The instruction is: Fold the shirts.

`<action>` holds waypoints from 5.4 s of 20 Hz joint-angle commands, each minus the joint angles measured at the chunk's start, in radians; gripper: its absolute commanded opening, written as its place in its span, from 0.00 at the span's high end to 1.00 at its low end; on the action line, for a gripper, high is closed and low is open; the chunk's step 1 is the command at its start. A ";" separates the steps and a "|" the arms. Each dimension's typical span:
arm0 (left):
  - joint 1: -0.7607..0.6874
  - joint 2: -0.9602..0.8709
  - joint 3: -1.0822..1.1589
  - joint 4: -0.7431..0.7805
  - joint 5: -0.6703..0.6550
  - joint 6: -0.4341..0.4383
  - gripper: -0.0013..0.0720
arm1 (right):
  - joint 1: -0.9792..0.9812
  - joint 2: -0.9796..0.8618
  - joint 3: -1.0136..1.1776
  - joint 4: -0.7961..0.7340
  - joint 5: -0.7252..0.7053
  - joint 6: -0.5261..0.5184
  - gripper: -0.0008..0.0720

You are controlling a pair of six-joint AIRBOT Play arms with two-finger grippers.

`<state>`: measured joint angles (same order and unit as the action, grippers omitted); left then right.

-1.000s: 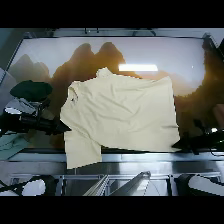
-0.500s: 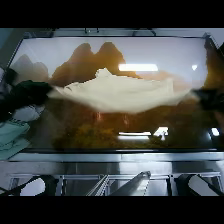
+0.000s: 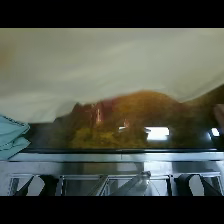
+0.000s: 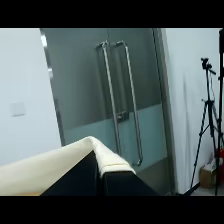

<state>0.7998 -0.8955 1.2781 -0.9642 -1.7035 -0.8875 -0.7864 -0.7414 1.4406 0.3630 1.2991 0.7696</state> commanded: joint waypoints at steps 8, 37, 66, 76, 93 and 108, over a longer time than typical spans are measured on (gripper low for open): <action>-0.113 -0.109 0.066 0.124 0.047 -0.147 0.95 | -0.022 -0.001 0.163 -0.322 -0.079 0.042 0.96; -0.561 -1.297 0.777 1.146 0.316 -0.034 0.96 | 0.348 -1.153 -0.061 -0.237 -0.116 -0.303 0.96; -0.418 -1.172 0.438 1.491 -0.077 -0.266 0.60 | 0.218 -0.978 -0.135 -1.199 0.150 0.187 0.58; -0.268 -0.720 -0.333 1.612 0.226 -0.149 0.60 | 0.130 -0.765 -0.704 -1.334 -0.029 0.189 0.44; -0.291 -0.629 -0.599 1.630 0.406 -0.141 0.03 | 0.190 -0.823 -0.734 -0.967 -0.087 -0.039 0.96; -0.538 -0.631 -0.618 1.652 0.380 -0.071 0.88 | 0.187 -0.823 -0.734 -0.968 -0.035 -0.048 0.96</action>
<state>0.2478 -1.5280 0.6735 0.7139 -1.2266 -0.9745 -0.5976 -1.5654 0.7063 -0.6075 1.2343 0.7208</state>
